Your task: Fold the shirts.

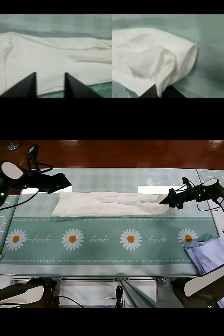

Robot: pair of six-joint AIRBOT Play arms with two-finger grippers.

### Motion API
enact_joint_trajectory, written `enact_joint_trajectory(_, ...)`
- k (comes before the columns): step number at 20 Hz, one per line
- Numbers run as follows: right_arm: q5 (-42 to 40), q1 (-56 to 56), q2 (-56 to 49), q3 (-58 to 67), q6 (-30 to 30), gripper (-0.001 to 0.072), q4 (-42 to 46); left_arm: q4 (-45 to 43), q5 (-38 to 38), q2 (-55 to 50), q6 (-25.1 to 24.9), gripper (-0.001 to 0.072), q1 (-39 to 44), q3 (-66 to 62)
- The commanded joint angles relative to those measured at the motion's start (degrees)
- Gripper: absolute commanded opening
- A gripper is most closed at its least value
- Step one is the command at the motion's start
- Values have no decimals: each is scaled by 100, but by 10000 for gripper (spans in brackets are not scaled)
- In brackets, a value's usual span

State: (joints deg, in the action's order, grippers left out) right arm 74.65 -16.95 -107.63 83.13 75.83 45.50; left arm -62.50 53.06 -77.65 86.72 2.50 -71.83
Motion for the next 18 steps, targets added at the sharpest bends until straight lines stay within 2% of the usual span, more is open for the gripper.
enact_joint_trajectory(1,387,-96,413,138,-275,23,66,332,-107,-22,-155,26,302,13)
enact_joint_trajectory(4,905,-273,1353,-15,-501,22,776,601,-221,-319,-372,25,850,-59)
enact_joint_trajectory(7,769,-348,2712,-761,-564,23,1099,603,-210,-911,-350,25,1705,-494)
enact_joint_trajectory(10,684,-358,4131,-1604,-535,23,940,734,-210,-1545,-258,25,2594,-1303)
enact_joint_trajectory(13,629,-352,5298,-2247,-496,23,356,1445,-562,-2135,-247,26,3399,-1910)
enact_joint_trajectory(14,625,-352,5580,-2378,-468,23,205,1519,-730,-2365,-221,25,3681,-2037)
enact_joint_trajectory(16,625,-352,5989,-2518,-369,23,118,1580,-643,-2787,155,26,4118,-2234)
enact_joint_trajectory(18,640,-352,6179,-2518,-280,23,122,1862,-601,-3071,155,26,4489,-2269)
